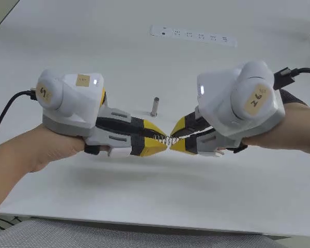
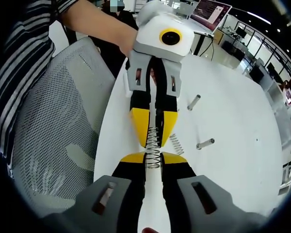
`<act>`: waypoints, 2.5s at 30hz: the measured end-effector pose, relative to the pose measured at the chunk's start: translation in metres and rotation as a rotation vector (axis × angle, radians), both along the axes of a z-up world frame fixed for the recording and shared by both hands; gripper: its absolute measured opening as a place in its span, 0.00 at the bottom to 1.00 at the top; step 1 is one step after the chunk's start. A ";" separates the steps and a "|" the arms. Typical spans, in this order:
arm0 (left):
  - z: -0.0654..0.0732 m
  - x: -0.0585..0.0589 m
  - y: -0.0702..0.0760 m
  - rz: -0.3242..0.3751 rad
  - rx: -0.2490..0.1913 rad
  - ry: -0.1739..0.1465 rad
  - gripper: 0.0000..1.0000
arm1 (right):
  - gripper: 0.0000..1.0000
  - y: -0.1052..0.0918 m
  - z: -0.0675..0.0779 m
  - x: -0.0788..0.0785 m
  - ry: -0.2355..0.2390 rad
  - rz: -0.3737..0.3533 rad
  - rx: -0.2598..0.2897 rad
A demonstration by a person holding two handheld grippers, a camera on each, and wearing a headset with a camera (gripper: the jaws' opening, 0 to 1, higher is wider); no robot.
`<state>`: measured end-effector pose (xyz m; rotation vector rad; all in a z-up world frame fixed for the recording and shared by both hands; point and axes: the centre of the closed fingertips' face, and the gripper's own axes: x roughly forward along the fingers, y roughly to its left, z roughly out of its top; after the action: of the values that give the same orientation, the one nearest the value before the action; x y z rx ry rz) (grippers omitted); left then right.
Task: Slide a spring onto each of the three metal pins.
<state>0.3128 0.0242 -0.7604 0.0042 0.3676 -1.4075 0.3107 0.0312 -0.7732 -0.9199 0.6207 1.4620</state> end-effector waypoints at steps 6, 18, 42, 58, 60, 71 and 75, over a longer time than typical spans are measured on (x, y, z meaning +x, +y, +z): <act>-0.001 -0.001 0.001 -0.004 0.007 0.004 0.08 | 0.13 -0.006 -0.003 0.001 -0.011 -0.004 -0.013; -0.001 -0.003 0.005 -0.007 0.011 0.010 0.08 | 0.13 -0.007 -0.002 -0.002 -0.008 -0.013 0.021; -0.007 -0.008 0.010 -0.024 0.044 0.017 0.08 | 0.12 0.004 0.026 -0.005 -0.039 0.065 0.142; -0.006 -0.008 0.008 -0.029 0.050 0.008 0.08 | 0.12 0.014 0.042 -0.008 -0.006 0.032 0.264; -0.006 -0.008 0.007 -0.031 0.050 0.008 0.08 | 0.12 0.018 0.046 -0.008 -0.016 0.032 0.288; -0.006 -0.008 0.004 -0.038 0.063 -0.014 0.08 | 0.13 0.032 0.052 -0.008 -0.069 0.046 0.338; -0.003 -0.006 0.003 -0.033 0.051 -0.012 0.08 | 0.13 0.037 0.054 -0.007 -0.094 0.055 0.349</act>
<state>0.3066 0.0268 -0.7636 0.0611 0.3946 -1.4298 0.3036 0.0678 -0.7189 -0.7303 0.2606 1.5075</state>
